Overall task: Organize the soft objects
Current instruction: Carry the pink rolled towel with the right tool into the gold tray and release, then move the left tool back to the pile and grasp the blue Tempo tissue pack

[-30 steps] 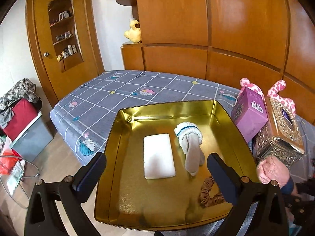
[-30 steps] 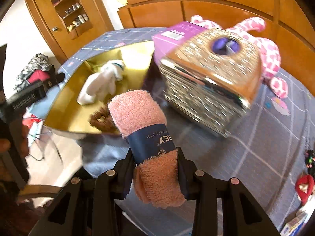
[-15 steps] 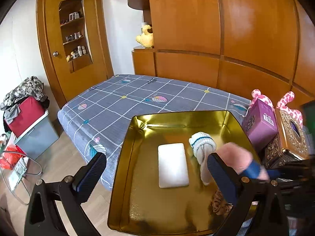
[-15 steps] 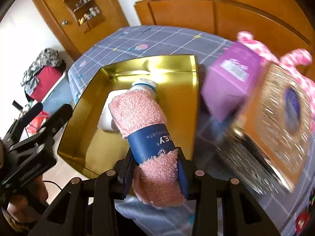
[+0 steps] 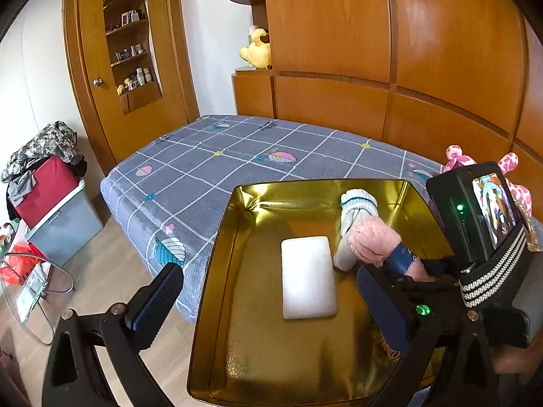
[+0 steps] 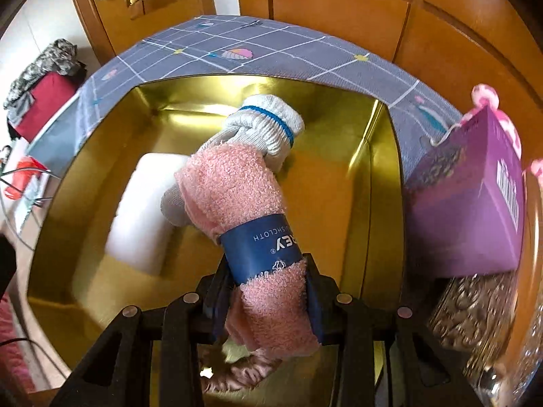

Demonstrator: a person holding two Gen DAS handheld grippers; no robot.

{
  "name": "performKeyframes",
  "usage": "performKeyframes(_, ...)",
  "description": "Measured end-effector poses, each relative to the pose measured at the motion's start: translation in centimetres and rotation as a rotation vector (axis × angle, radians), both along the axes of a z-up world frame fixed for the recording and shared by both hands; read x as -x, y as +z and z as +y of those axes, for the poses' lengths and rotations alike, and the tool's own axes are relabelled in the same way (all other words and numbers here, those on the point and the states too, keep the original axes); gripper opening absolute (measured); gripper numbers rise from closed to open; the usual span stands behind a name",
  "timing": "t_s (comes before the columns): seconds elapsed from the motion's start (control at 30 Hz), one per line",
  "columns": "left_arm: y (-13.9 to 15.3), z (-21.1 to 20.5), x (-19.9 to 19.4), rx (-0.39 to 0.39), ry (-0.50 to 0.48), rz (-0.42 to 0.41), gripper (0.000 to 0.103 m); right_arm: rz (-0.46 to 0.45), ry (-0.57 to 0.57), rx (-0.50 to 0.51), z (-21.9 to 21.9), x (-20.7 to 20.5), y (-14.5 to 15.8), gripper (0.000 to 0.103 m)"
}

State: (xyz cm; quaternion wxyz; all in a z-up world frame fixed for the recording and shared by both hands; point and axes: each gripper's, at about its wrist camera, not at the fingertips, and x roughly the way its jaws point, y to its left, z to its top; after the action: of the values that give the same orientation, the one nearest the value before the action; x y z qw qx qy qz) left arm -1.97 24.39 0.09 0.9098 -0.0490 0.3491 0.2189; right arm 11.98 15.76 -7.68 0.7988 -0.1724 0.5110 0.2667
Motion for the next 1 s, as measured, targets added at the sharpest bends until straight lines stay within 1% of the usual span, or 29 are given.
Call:
performKeyframes(0.07, -0.1, 0.0, 0.0, 0.0, 0.001, 0.002, 0.103, -0.025, -0.001, 0.003, 0.1, 0.3, 0.0, 0.039)
performKeyframes(0.1, -0.1, 0.0, -0.1, 0.001, -0.001, 0.004, 0.103, -0.026, 0.005, -0.007, -0.1, 0.4, 0.1, 0.041)
performKeyframes(0.23, -0.2, -0.1, 0.0, 0.005, -0.008, 0.003, 0.103, -0.046, 0.001, -0.051, -0.7, 0.9, 0.6, 0.044)
performKeyframes(0.3, -0.2, -0.2, 0.0, 0.009, -0.012, 0.001, 0.103, -0.075, -0.011, -0.084, -1.4, 1.5, 1.4, 0.053)
performKeyframes(0.33, -0.2, -0.3, 0.0, 0.012, -0.014, 0.0, 0.103, -0.082, -0.014, -0.096, -1.6, 1.6, 1.6, 0.055)
performKeyframes(0.4, -0.1, -0.5, 0.0, 0.011, -0.022, -0.001, 0.103, -0.105, -0.025, -0.13, -2.4, 2.4, 2.6, 0.065)
performKeyframes(0.6, 0.0, -1.4, 0.0, 0.005, -0.048, -0.004, 0.103, -0.178, -0.089, -0.156, -5.2, 3.9, 4.5, 0.066)
performKeyframes(0.83, 0.1, -3.0, 0.2, -0.009, -0.088, -0.005, 0.103, -0.258, -0.143, -0.148, -8.6, 6.1, 5.9, 0.067)
performKeyframes(1.0, 0.0, -4.4, 0.4, -0.016, -0.129, -0.006, 0.103, -0.3, -0.19, -0.14, -11.7, 7.4, 6.4, 0.071)
